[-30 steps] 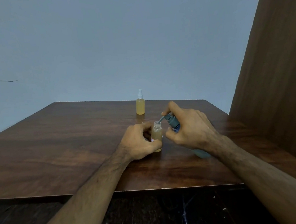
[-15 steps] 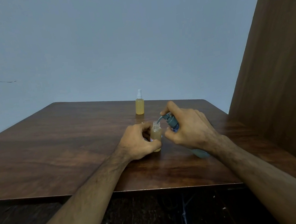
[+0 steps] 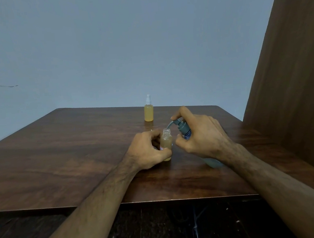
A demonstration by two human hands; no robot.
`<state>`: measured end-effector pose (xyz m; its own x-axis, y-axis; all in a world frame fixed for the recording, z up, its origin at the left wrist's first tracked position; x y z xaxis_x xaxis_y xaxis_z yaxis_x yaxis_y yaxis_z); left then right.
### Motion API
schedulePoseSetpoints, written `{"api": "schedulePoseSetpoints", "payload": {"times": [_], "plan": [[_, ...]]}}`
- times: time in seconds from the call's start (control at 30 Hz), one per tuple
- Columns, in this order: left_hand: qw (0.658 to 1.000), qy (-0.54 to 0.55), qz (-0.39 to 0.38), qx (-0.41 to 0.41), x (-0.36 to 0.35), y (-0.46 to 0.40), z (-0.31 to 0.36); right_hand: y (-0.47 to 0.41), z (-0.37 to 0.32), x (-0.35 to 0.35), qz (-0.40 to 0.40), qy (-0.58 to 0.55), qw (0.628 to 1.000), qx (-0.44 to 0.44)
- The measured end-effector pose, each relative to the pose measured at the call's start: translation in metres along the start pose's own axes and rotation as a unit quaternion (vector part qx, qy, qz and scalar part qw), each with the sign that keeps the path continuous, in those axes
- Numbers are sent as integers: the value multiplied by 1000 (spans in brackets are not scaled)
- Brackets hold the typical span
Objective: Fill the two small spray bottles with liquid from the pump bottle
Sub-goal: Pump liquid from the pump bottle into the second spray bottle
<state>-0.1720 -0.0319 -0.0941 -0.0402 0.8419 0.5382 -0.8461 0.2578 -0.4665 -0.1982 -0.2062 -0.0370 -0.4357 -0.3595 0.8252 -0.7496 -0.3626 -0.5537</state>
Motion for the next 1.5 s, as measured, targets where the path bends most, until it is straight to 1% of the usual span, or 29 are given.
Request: {"api": "schedulePoseSetpoints", "payload": {"times": [0.8, 1.03, 1.5], "plan": [[1000, -6, -12, 7, 1, 0, 1, 0, -1, 0, -12, 3, 1000, 1], [1000, -5, -9, 13, 1, 0, 2, 1, 1, 1, -1, 7, 1000, -6], [1000, 6, -10, 13, 1, 1, 2, 2, -1, 1, -6, 4, 1000, -6]]}}
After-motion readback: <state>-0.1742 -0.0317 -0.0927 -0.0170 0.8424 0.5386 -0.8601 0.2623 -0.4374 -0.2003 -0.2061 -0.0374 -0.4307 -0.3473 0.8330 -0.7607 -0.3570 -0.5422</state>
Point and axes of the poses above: each hand's wrist, its own y-axis away from the middle knuckle, its own x-axis out of the back of the hand, z = x × y, the point moved 3 cm from there along -y, towards the middle knuckle
